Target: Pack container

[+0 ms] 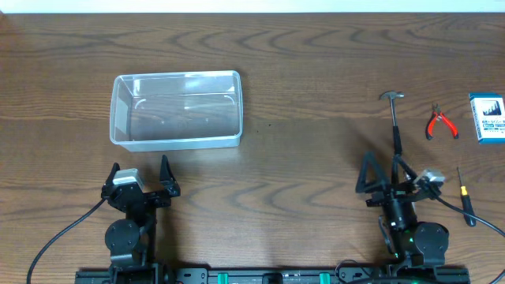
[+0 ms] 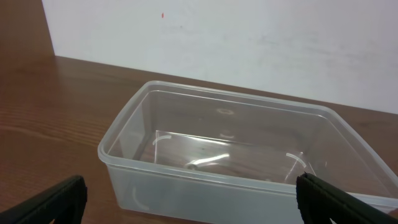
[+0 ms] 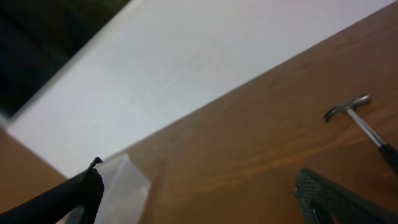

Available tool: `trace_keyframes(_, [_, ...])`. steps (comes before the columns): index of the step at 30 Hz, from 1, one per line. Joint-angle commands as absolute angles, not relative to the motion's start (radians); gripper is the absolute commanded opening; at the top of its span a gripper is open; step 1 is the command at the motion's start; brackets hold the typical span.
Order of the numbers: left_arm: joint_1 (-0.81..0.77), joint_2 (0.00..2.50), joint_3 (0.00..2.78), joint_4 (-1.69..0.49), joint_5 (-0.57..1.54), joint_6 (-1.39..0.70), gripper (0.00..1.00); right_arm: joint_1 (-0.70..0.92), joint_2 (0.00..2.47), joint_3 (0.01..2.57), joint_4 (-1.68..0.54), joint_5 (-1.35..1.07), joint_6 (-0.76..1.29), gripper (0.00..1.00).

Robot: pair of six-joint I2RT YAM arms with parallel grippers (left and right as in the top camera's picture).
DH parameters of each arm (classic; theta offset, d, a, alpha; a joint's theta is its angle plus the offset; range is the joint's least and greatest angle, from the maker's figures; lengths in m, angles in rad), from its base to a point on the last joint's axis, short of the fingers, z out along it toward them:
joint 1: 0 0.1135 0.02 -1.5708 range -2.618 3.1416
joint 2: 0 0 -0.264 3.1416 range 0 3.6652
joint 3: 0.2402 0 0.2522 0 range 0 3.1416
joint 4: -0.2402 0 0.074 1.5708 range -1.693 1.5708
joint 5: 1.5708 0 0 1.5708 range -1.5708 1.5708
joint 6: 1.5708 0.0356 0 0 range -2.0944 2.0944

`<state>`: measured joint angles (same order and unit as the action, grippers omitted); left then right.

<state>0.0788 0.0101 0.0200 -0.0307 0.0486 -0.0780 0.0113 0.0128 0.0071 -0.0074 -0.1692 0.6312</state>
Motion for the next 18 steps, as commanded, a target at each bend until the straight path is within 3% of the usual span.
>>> trace_keyframes(1, [0.085, 0.004, 0.004, -0.070, 0.033, -0.073, 0.98, 0.001, 0.020, 0.024, -0.017, -0.155, 0.553, 0.99])
trace_keyframes(10, [0.085, 0.004, 0.004, -0.070, 0.033, -0.073, 0.98, 0.001, 0.240, 0.356, -0.096, -0.015, 0.319, 0.99])
trace_keyframes(14, [0.085, 0.004, 0.004, -0.070, 0.033, -0.073, 0.98, 0.001, 0.493, 0.628, -0.302, -0.021, 0.306, 0.99])
trace_keyframes(18, [0.085, 0.004, 0.004, -0.070, 0.033, -0.073, 0.98, 0.001, 0.791, 0.979, -0.654, -0.107, 0.304, 0.99])
